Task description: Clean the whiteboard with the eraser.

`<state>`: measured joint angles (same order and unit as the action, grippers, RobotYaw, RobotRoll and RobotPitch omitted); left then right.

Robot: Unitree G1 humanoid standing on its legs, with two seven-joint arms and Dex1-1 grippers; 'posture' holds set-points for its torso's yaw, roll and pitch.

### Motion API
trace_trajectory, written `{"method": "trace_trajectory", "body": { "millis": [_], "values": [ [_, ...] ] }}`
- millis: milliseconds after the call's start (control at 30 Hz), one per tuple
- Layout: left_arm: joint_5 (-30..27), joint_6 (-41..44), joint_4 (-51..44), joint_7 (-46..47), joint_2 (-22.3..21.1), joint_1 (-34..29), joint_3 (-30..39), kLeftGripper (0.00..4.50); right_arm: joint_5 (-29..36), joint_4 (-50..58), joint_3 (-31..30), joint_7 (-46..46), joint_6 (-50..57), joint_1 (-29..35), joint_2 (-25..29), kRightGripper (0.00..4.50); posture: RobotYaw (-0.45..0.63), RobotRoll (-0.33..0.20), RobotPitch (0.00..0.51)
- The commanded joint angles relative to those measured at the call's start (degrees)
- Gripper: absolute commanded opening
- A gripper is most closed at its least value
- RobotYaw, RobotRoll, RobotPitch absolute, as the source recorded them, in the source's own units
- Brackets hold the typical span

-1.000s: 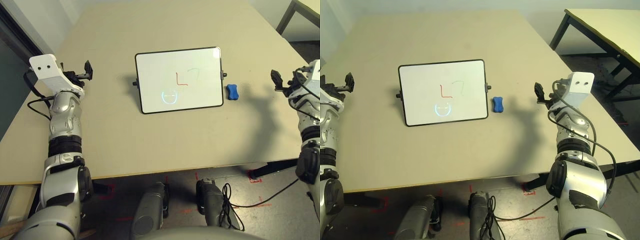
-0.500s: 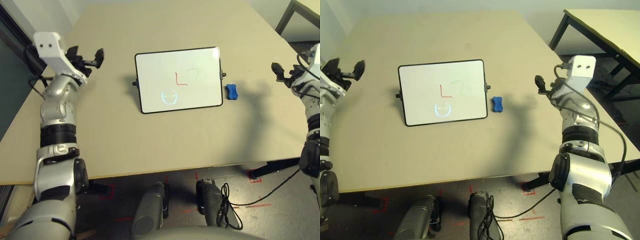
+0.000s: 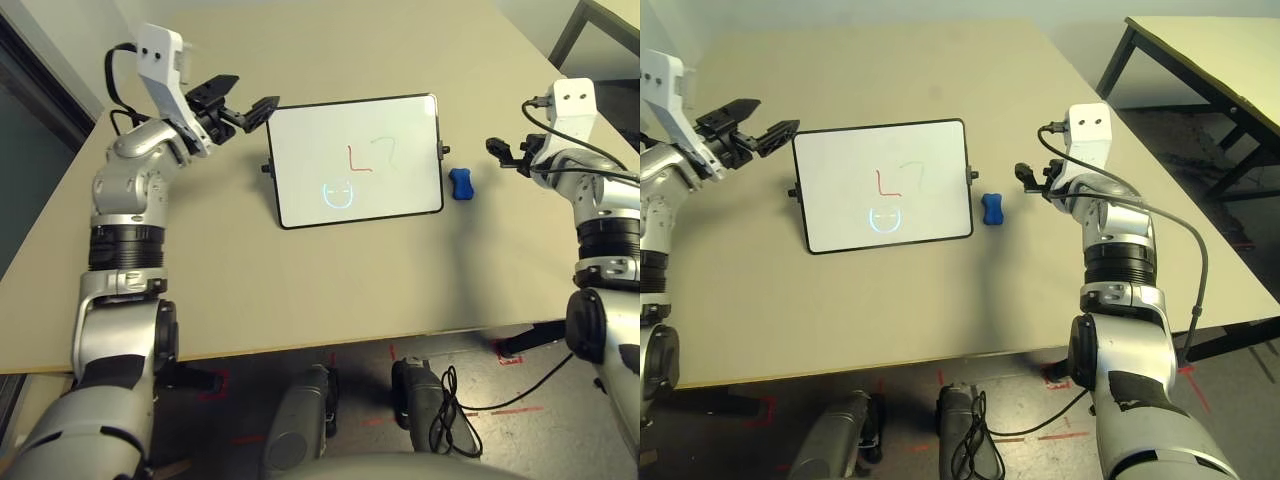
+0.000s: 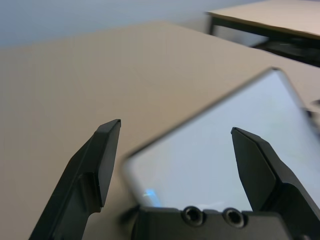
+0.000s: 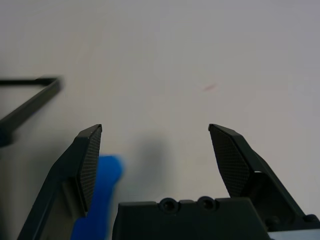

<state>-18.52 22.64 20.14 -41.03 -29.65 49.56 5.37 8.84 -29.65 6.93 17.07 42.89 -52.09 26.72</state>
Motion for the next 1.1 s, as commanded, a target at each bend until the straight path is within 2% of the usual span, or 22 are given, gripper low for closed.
{"method": "trace_trajectory", "body": {
  "millis": [33, 467, 867, 1100],
  "values": [
    [0.2, 1.15, -1.42, -1.2, 0.63, 0.26, -1.36, 4.5, -0.37, 3.61, -1.12, -0.5, 4.07, 2.03, -0.86, 4.44, 0.01, 0.0, 0.158],
    [1.86, 1.74, -4.52, -3.54, 4.03, -0.56, -6.43, 4.5, -1.91, 6.48, -3.5, -1.21, 6.87, 4.46, -3.14, 4.44, 0.0, 0.0, 0.168],
    [1.89, 3.63, -7.42, -3.89, 4.64, -2.38, -8.41, 4.5, -3.75, 4.02, -5.27, -1.04, 5.71, 5.69, -3.68, 4.44, 0.01, 0.0, 0.173],
    [1.74, 4.09, -7.7, -3.39, 4.65, -2.4, -8.0, 4.5, -4.66, 2.16, -6.51, -0.89, 4.91, 5.97, -3.45, 2.2, 0.01, 0.0, 0.173]
  ]
}}
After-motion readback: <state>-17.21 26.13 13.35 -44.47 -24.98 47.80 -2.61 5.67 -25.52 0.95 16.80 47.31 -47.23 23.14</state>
